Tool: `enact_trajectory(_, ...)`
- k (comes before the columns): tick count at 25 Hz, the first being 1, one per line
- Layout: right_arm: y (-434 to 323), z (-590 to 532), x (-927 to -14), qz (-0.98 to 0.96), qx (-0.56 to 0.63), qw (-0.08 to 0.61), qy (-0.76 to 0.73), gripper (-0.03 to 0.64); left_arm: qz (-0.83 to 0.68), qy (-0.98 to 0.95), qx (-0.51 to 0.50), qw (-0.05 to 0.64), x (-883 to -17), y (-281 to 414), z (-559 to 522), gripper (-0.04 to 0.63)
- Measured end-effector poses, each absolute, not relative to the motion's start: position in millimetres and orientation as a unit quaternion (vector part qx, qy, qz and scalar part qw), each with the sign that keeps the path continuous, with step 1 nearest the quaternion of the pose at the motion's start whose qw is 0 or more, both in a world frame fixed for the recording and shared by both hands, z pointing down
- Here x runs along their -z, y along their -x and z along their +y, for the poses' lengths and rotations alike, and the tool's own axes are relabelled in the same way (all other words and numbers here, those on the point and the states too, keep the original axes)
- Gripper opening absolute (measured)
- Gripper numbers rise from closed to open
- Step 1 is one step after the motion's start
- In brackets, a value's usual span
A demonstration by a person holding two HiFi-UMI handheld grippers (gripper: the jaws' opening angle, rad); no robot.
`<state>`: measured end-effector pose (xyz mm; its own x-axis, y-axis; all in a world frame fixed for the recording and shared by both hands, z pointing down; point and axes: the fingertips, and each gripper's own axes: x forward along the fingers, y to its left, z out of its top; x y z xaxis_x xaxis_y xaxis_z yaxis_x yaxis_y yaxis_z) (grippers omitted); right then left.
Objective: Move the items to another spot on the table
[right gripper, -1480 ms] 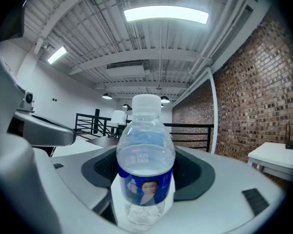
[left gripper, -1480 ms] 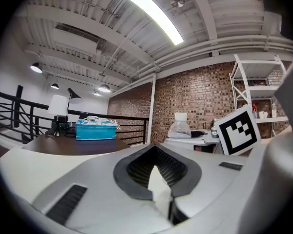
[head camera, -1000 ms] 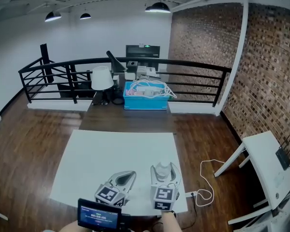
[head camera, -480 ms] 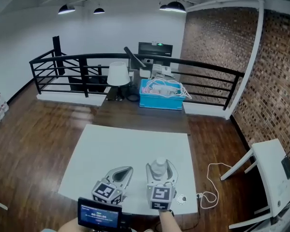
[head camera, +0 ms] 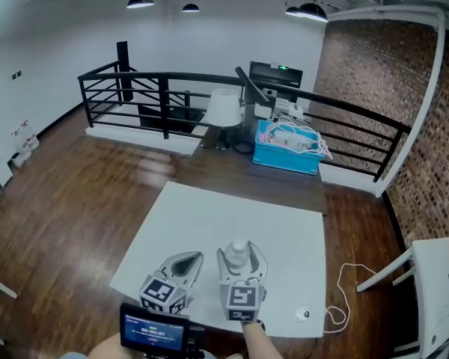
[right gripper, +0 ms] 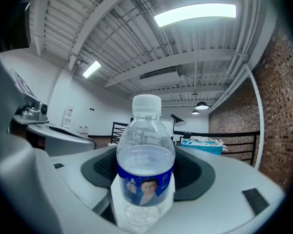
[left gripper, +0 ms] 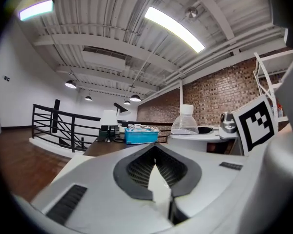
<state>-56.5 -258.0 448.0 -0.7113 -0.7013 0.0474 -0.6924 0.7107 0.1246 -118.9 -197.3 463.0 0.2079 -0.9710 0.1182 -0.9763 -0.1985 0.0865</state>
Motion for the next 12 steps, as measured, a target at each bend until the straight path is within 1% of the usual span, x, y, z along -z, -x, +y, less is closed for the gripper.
enact_trajectory(12,185,-199,-466,-0.963,0.040,0.033,-0.264,0.296,-0.703,-0.708,-0.025,0.061,-464,226,-140,0.011)
